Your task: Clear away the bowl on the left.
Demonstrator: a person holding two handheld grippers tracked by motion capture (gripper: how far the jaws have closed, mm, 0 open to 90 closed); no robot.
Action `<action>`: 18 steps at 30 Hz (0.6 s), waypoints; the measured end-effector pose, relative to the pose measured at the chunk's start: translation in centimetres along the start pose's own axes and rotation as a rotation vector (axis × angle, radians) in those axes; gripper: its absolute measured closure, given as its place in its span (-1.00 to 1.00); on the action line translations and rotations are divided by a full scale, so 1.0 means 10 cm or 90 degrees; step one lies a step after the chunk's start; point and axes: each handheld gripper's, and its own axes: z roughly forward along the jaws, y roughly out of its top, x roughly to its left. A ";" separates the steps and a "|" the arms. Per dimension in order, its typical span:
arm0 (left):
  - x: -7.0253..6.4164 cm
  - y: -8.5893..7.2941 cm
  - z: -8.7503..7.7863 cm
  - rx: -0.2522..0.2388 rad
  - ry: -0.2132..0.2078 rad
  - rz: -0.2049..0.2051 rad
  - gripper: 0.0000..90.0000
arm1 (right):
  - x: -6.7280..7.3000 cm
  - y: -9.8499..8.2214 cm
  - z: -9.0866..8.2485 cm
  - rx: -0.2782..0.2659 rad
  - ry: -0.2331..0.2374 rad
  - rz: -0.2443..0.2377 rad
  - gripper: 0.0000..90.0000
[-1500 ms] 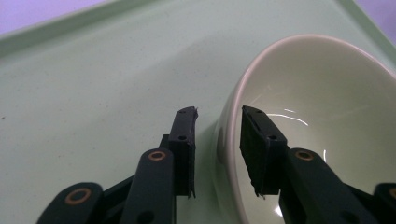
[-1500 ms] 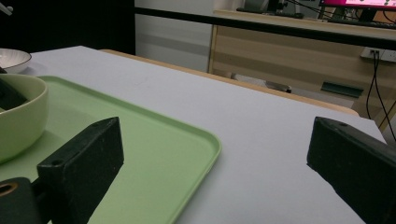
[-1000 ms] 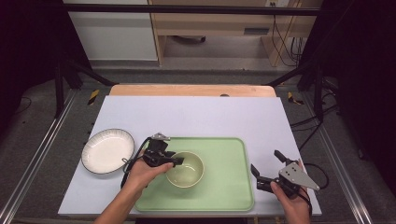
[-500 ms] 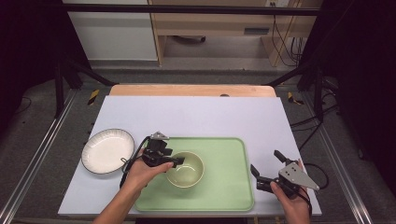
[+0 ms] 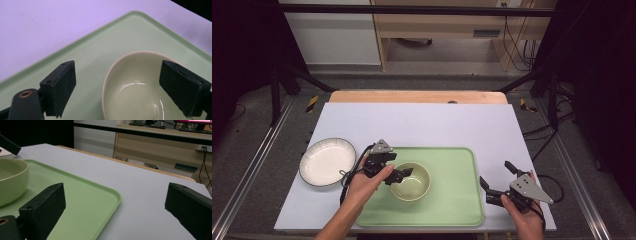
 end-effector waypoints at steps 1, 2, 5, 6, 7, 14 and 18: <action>-0.01 0.01 -0.02 -0.012 0.004 0.009 -0.69 | 0.00 0.00 -0.01 -0.001 -0.001 0.001 -0.93; -0.02 0.01 -0.03 -0.019 0.000 0.008 -0.69 | 0.00 0.00 -0.01 -0.001 -0.001 0.001 -0.93; -0.04 0.03 -0.08 -0.041 -0.005 0.023 -0.69 | 0.00 0.00 -0.01 -0.003 -0.002 -0.001 -0.93; -0.04 0.04 -0.08 -0.048 -0.007 0.025 -0.69 | 0.00 0.00 -0.01 -0.003 -0.002 -0.001 -0.93; -0.04 0.05 -0.10 -0.056 -0.009 0.029 -0.69 | 0.00 0.00 -0.01 -0.003 -0.002 -0.001 -0.93; -0.07 0.10 -0.18 -0.101 -0.021 0.045 -0.69 | -0.01 0.01 -0.01 -0.006 -0.004 0.000 -0.93; -0.09 0.11 -0.23 -0.128 -0.045 0.063 -0.75 | -0.01 0.01 -0.01 -0.006 -0.004 0.000 -0.93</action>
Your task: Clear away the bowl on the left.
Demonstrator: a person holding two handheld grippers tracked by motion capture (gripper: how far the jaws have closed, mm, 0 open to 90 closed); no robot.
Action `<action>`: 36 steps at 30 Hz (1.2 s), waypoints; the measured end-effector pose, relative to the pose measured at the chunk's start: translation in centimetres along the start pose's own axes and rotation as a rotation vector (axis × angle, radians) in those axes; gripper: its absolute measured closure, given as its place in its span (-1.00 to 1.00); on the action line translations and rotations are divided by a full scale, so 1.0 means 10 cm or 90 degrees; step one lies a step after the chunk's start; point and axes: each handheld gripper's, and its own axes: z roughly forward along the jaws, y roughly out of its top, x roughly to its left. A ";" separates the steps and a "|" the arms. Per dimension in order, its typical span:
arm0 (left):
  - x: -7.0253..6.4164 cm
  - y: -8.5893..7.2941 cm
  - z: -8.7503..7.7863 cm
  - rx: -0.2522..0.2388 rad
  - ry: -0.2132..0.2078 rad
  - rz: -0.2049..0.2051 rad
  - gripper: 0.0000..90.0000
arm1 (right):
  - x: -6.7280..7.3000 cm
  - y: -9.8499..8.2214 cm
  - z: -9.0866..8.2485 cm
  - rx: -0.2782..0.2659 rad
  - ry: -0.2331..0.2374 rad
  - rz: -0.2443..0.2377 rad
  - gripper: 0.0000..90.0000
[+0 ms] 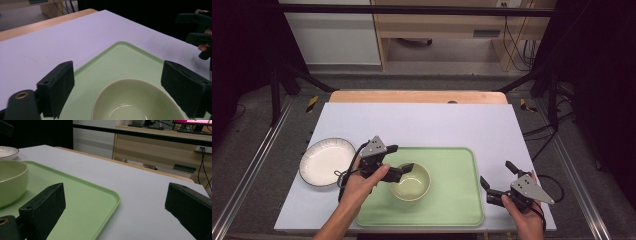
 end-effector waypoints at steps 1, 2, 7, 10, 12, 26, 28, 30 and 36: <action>-0.01 0.00 -0.01 -0.008 -0.003 0.000 -0.77 | 0.00 0.00 0.00 0.000 0.000 -0.001 -0.93; -0.01 0.01 -0.01 -0.009 -0.004 0.001 -0.77 | 0.00 0.00 0.00 -0.001 0.000 -0.001 -0.93; -0.03 0.01 -0.04 -0.016 -0.005 0.006 -0.84 | 0.00 0.00 0.00 -0.001 -0.001 -0.001 -0.93; -0.03 0.00 -0.06 -0.022 -0.006 0.006 -0.93 | 0.00 0.00 0.00 -0.001 -0.002 0.000 -0.93; -0.02 -0.01 -0.08 -0.025 -0.004 0.007 -0.94 | 0.00 0.00 0.00 -0.001 -0.002 0.000 -0.93; 0.07 -0.14 -0.26 -0.041 -0.010 0.006 -0.93 | 0.00 0.00 0.00 -0.001 -0.001 -0.001 -0.93; 0.09 -0.17 -0.27 -0.041 -0.008 0.003 -0.93 | 0.00 0.00 0.00 -0.001 -0.001 -0.001 -0.93; 0.10 -0.20 -0.29 -0.043 -0.003 0.003 -0.93 | 0.00 0.00 0.00 0.002 -0.001 -0.001 -0.93; 0.14 -0.26 -0.36 -0.045 0.002 0.015 -0.92 | 0.00 0.00 0.00 0.000 -0.001 -0.001 -0.93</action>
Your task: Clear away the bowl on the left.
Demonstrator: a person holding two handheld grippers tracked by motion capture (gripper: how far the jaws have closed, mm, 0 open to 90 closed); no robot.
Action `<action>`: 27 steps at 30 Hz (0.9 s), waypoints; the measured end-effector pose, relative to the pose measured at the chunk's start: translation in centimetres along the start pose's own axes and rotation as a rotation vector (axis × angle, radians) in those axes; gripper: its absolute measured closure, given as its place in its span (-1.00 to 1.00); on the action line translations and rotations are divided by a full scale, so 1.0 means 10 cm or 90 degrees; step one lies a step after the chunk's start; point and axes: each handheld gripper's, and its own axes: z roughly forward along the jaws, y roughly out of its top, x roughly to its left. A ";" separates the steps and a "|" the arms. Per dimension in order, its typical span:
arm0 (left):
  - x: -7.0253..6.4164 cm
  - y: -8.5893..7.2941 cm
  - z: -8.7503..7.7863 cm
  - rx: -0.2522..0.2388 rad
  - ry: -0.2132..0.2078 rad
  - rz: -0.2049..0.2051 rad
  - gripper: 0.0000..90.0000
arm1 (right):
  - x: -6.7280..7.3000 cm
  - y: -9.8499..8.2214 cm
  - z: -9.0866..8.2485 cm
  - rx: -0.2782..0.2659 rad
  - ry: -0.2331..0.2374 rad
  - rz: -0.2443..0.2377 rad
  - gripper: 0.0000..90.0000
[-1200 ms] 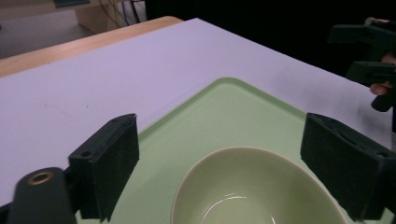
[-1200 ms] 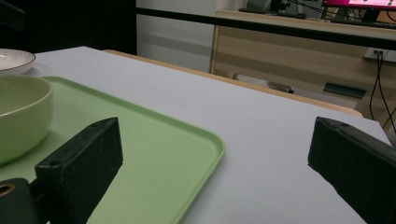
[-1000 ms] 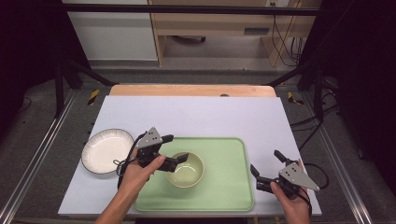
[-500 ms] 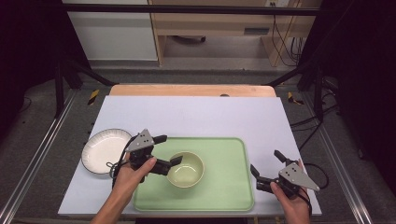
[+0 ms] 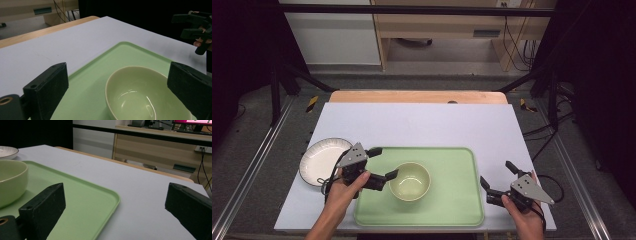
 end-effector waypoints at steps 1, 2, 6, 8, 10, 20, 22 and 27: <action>0.00 -0.01 -0.01 -0.002 0.001 -0.004 -0.92 | 0.00 0.00 0.00 0.000 0.000 0.000 -0.93; 0.01 -0.01 -0.02 -0.004 0.002 -0.006 -0.92 | 0.00 0.00 0.00 0.000 0.000 0.001 -0.93; 0.04 -0.04 -0.05 -0.001 0.005 -0.007 -0.92 | 0.01 0.00 0.00 0.004 -0.001 0.000 -0.93; 0.05 -0.06 -0.07 0.000 0.007 -0.008 -0.92 | 0.01 0.00 0.00 0.004 -0.001 0.000 -0.93; 0.06 -0.08 -0.08 0.001 0.010 -0.009 -0.92 | 0.01 0.00 0.00 0.003 -0.001 0.001 -0.93; 0.09 -0.15 -0.13 0.006 0.019 -0.001 -0.91 | 0.01 0.00 0.00 0.004 -0.001 0.000 -0.93; 0.10 -0.16 -0.14 0.006 0.020 0.001 -0.91 | 0.01 0.00 0.00 0.002 0.000 0.000 -0.93; 0.13 -0.21 -0.16 0.010 0.023 0.003 -0.91 | 0.01 0.00 0.00 0.002 0.000 0.000 -0.93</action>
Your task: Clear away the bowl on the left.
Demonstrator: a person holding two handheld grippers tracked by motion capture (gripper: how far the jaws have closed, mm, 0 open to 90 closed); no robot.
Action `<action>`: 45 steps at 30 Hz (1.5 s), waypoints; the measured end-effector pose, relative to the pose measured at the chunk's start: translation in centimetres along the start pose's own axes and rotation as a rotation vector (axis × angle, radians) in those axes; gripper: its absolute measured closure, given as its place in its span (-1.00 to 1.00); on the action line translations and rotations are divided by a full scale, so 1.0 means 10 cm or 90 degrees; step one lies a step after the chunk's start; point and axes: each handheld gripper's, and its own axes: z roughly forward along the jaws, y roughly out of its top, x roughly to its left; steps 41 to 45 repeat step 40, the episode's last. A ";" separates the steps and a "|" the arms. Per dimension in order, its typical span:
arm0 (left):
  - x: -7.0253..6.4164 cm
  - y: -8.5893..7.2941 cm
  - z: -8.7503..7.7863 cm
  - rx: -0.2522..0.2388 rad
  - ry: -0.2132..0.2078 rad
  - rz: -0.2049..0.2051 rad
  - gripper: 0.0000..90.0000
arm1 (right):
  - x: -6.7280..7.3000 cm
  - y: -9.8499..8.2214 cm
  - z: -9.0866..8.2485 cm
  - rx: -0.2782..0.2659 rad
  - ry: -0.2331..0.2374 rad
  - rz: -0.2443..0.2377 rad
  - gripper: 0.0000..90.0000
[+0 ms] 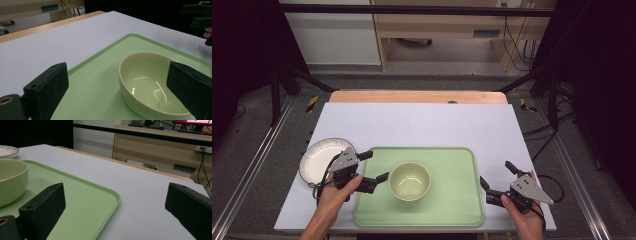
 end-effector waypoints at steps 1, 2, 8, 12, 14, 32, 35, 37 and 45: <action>0.00 -0.01 0.00 0.002 0.000 0.000 -0.91 | 0.00 0.00 0.00 0.000 0.000 0.000 -0.93; 0.01 -0.02 -0.01 0.002 0.001 0.001 -0.91 | 0.00 0.00 0.00 0.000 0.000 0.001 -0.93; 0.03 -0.06 -0.01 0.002 -0.010 0.006 -0.91 | 0.00 0.00 0.00 0.000 0.001 0.000 -0.93; 0.04 -0.10 -0.02 0.007 -0.006 0.010 -0.91 | 0.00 0.00 0.00 0.000 0.001 0.000 -0.93; 0.05 -0.12 -0.03 0.005 -0.007 0.010 -0.91 | 0.00 0.00 0.00 -0.001 0.000 0.000 -0.93; 0.23 -0.35 -0.30 -0.039 0.024 0.010 -0.90 | -0.01 0.00 -0.01 -0.001 0.001 0.000 -0.93; 0.25 -0.40 -0.39 -0.052 0.034 0.010 -0.91 | -0.01 0.01 -0.01 -0.004 0.001 0.001 -0.93; 0.26 -0.42 -0.43 -0.064 0.038 0.006 -0.91 | -0.01 0.01 -0.01 -0.005 0.001 0.002 -0.93; 0.28 -0.46 -0.50 -0.079 0.050 0.009 -0.91 | -0.01 0.01 -0.01 -0.006 0.001 0.003 -0.93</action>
